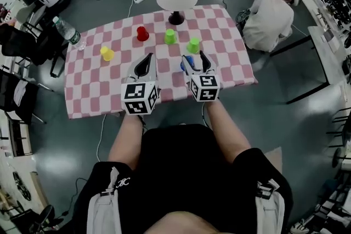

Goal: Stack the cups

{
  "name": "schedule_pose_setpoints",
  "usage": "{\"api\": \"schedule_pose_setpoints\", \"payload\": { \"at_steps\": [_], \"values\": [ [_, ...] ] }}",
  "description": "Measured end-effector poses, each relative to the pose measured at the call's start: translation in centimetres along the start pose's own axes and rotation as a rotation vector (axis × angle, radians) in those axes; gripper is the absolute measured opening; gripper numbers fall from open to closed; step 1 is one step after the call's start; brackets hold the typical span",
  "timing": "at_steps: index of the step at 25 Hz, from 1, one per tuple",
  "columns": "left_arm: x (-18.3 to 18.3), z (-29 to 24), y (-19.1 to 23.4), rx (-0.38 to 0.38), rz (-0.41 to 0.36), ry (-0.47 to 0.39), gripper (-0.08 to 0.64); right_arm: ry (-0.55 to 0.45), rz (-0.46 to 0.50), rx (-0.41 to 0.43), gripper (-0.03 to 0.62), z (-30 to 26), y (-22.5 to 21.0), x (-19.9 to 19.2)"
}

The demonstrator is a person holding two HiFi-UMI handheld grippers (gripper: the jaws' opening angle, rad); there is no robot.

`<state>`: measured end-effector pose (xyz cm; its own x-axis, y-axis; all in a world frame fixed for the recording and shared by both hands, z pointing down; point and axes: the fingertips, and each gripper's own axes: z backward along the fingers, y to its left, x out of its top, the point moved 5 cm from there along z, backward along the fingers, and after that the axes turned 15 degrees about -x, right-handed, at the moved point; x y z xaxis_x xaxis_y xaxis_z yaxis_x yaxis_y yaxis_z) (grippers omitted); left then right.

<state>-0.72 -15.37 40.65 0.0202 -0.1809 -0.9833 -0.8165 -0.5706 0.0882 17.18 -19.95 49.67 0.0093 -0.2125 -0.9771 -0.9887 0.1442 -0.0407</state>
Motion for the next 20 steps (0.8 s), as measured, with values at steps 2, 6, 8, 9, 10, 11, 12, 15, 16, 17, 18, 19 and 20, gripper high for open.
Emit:
{"api": "schedule_pose_setpoints", "payload": {
  "at_steps": [2,6,8,9,10,11,12,15,16,17,18,19,20],
  "values": [
    [-0.3,0.4,-0.2,0.032,0.005,0.001,0.015,0.036,0.006,0.011,0.287,-0.7,-0.2,-1.5],
    [-0.9,0.8,-0.7,0.079,0.012,0.009,0.015,0.116,0.021,0.020,0.287,-1.9,-0.9,-4.7],
    [-1.3,1.2,-0.9,0.099,0.016,0.014,0.015,0.159,0.036,0.024,0.287,-2.4,-1.1,-6.3],
    [-1.5,1.5,-0.9,0.110,0.018,0.017,0.015,0.180,0.045,0.027,0.287,-2.8,-1.1,-7.1],
    [-1.7,1.8,-0.8,0.121,0.019,0.020,0.015,0.200,0.054,0.029,0.287,-3.1,-1.1,-8.0],
    [-1.8,2.1,-0.7,0.133,0.020,0.024,0.015,0.218,0.064,0.029,0.287,-3.5,-1.0,-8.8],
    [-1.9,2.4,-0.6,0.144,0.021,0.026,0.015,0.236,0.073,0.027,0.287,-3.8,-1.0,-9.5],
    [-2.1,3.3,-0.3,0.177,0.023,0.032,0.015,0.283,0.095,0.019,0.287,-4.8,-1.1,-11.5],
    [-2.1,3.6,-0.2,0.187,0.023,0.034,0.015,0.296,0.101,0.015,0.287,-5.1,-1.2,-12.0],
    [-2.1,3.8,-0.1,0.196,0.023,0.037,0.015,0.307,0.106,0.011,0.287,-5.4,-1.3,-12.4],
    [-2.2,4.1,0.0,0.204,0.022,0.039,0.015,0.317,0.108,0.006,0.287,-5.7,-1.4,-12.8],
    [-2.2,4.4,0.1,0.213,0.022,0.041,0.015,0.326,0.110,0.002,0.287,-6.1,-1.4,-13.2],
    [-2.2,4.6,0.2,0.221,0.022,0.042,0.015,0.336,0.112,-0.002,0.287,-6.3,-1.4,-13.5]
  ]
}}
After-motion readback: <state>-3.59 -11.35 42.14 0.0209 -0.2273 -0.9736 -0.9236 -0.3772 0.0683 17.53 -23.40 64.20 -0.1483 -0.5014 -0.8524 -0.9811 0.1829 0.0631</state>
